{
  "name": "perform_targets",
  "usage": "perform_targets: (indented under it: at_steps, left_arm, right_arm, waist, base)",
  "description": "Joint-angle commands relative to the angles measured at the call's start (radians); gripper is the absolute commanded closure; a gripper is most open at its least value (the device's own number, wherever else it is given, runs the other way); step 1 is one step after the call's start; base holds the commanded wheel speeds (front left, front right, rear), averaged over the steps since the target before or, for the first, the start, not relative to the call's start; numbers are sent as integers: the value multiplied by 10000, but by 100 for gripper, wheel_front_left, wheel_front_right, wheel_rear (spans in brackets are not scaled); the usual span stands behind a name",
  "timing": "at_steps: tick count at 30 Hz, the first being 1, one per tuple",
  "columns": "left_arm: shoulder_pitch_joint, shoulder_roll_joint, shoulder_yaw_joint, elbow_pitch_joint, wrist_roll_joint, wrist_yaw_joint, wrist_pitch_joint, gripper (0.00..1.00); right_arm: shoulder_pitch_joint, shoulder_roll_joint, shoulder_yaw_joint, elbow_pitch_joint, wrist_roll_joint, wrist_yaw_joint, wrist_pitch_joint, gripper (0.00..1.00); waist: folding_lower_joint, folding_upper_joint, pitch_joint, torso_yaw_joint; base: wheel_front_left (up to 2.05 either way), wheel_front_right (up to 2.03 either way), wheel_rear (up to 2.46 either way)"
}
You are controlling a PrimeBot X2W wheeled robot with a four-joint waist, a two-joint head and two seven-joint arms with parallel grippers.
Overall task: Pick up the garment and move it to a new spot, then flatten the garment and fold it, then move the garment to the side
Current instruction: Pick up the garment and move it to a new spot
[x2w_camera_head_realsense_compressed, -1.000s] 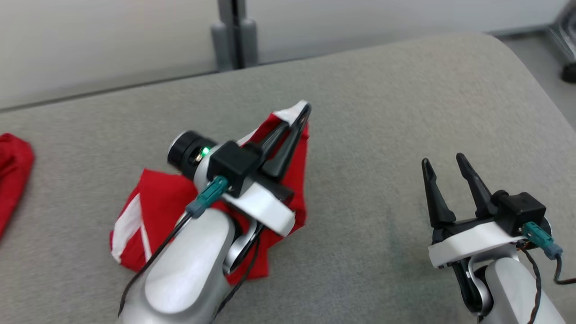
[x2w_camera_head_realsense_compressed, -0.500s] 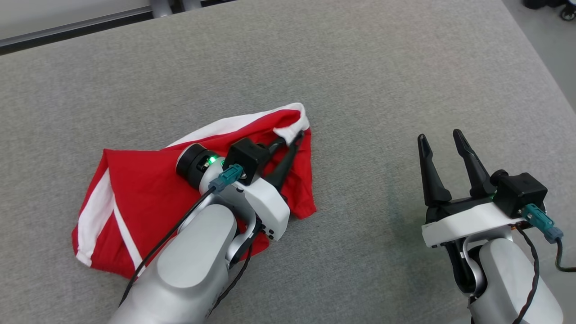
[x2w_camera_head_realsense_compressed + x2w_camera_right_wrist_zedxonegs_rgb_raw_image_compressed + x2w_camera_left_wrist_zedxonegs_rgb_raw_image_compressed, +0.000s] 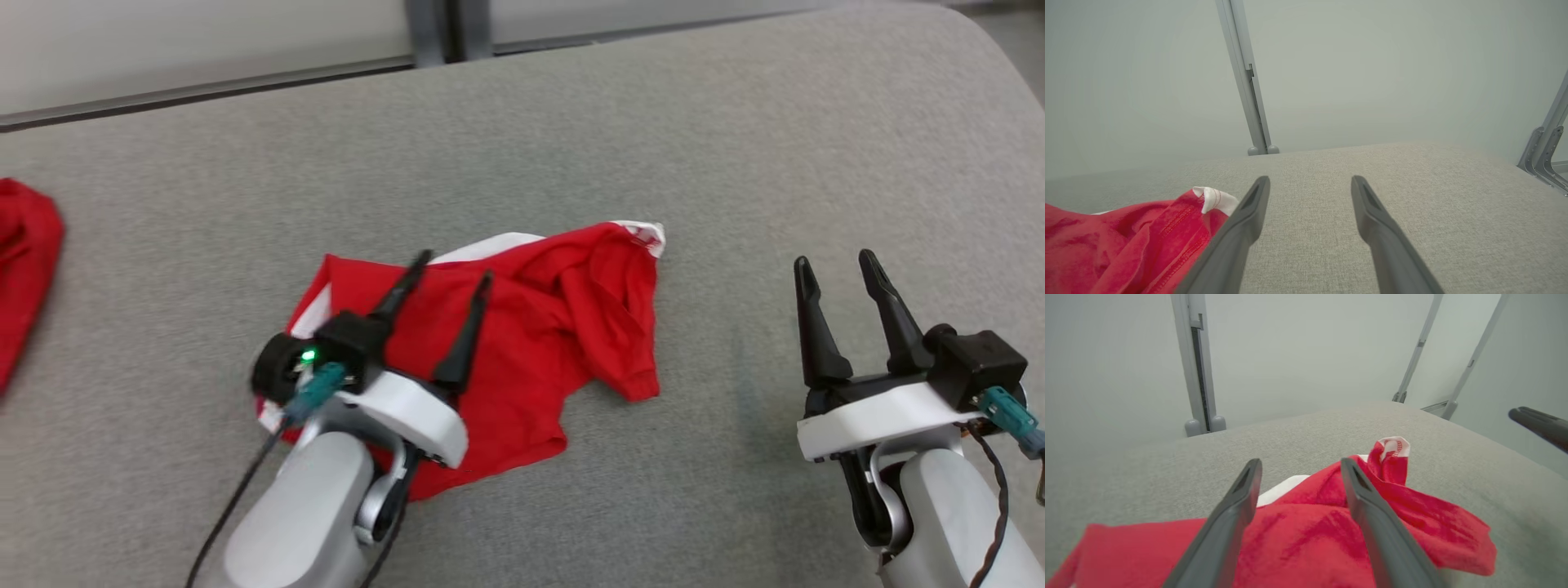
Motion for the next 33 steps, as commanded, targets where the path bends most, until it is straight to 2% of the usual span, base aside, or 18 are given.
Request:
perform_targets:
  at_steps: [1, 4, 7, 16, 25, 33]
  left_arm:
    - [301, 223, 516, -418, -39, 321, -42, 0]
    - [897, 470, 1354, -985, 39, 697, -45, 0]
    - [1481, 694, 2195, -1419, 113, 857, -37, 0]
    - [2903, 1057, 3914, -1640, 266, 161, -40, 0]
    - [3811, 825, 4320, -1372, 595, -390, -41, 0]
    - [4233, 520, 4398, -1186, 995, -565, -42, 0]
  right_arm:
    - [196, -85, -47, -16, -62, 1, -50, 0]
    - [363, -181, -102, 27, -85, 1, -50, 0]
    - [535, -242, -143, 60, -91, 1, -48, 0]
    - [1246, -235, -306, -95, -151, 1, 195, 0]
    - [2075, -182, -345, -359, -158, 1, 484, 0]
    - [2646, -118, -442, -621, -177, 1, 726, 0]
  waist:
    - [0, 0, -502, 621]
    - [0, 0, -787, 994]
    - [0, 0, -1038, 1298]
    - [0, 0, -1800, 1827]
    - [0, 0, -2539, 1768]
    - [0, 0, -2925, 1707]
  base:
    - [0, 0, 0]
    - [0, 0, 0]
    - [0, 0, 0]
    - [0, 0, 0]
    - [0, 0, 0]
    - [0, 0, 0]
